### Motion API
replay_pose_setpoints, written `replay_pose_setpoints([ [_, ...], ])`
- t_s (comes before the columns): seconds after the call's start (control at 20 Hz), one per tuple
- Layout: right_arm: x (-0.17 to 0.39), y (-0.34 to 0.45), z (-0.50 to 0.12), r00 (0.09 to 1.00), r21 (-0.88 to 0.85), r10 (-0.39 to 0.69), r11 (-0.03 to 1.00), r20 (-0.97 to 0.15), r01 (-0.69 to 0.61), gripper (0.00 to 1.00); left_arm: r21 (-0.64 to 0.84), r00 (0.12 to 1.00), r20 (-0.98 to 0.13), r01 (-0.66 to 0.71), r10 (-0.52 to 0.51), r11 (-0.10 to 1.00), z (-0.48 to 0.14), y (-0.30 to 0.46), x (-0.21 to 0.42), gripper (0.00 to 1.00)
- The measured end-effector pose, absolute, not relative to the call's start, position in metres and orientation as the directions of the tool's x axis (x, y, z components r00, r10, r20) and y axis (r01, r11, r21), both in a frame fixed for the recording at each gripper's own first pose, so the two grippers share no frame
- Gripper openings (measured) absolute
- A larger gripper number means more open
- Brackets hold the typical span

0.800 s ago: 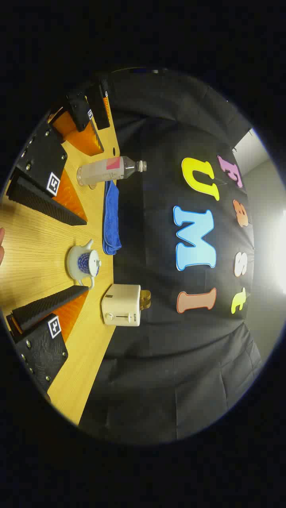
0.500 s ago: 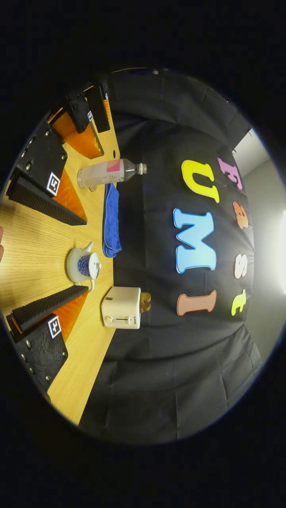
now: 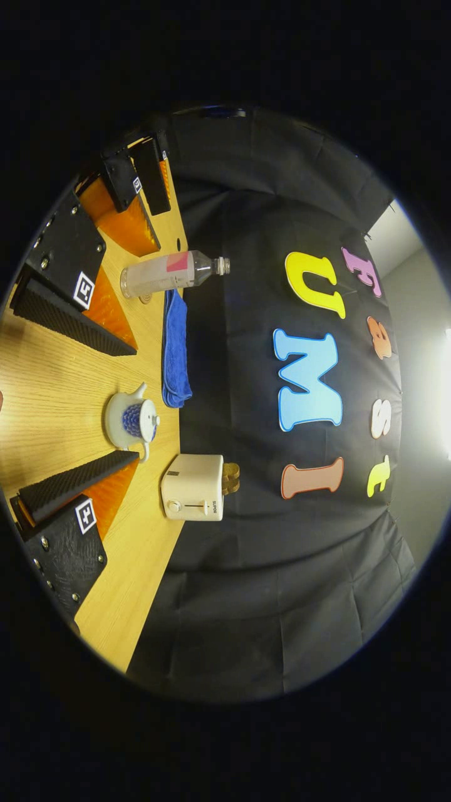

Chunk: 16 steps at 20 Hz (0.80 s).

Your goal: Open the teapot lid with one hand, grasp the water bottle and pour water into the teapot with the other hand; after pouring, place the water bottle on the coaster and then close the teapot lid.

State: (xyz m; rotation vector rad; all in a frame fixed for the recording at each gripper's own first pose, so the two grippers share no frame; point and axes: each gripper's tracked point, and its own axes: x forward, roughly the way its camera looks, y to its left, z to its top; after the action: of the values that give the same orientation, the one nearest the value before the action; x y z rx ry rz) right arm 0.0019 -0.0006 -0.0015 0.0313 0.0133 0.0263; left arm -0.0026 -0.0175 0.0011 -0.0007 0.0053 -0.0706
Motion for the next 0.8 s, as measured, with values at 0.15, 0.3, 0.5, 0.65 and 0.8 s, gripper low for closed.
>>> replay_pose_setpoints([
  [0.15, 0.005, -0.002, -0.005, 0.998, 0.072, 0.028, 0.997, -0.055, -0.024, 0.94, 0.008, 0.997, -0.030, 0.066, -0.066, 0.998, 0.001, -0.013, 0.002, 1.00],
  [0.3, 0.006, -0.002, -0.004, 0.997, 0.040, 0.009, 0.999, -0.072, -0.006, 0.94, 0.006, 0.999, -0.008, 0.053, -0.053, 0.999, 0.013, -0.006, 0.005, 1.00],
  [0.5, 0.001, -0.002, 0.002, 0.998, 0.009, -0.015, 1.000, -0.068, 0.016, 0.94, 0.009, 0.999, 0.002, 0.047, -0.048, 0.999, 0.019, -0.003, 0.005, 1.00],
  [0.65, 0.001, -0.002, -0.001, 0.997, 0.010, -0.015, 1.000, -0.079, 0.016, 0.94, 0.017, 0.999, 0.009, 0.045, -0.045, 0.999, 0.021, -0.001, 0.007, 1.00],
  [0.8, 0.001, 0.003, 0.002, 0.996, 0.009, -0.015, 1.000, -0.088, 0.016, 0.88, 0.020, 0.999, 0.011, 0.040, -0.041, 0.999, 0.022, 0.004, 0.009, 1.00],
])
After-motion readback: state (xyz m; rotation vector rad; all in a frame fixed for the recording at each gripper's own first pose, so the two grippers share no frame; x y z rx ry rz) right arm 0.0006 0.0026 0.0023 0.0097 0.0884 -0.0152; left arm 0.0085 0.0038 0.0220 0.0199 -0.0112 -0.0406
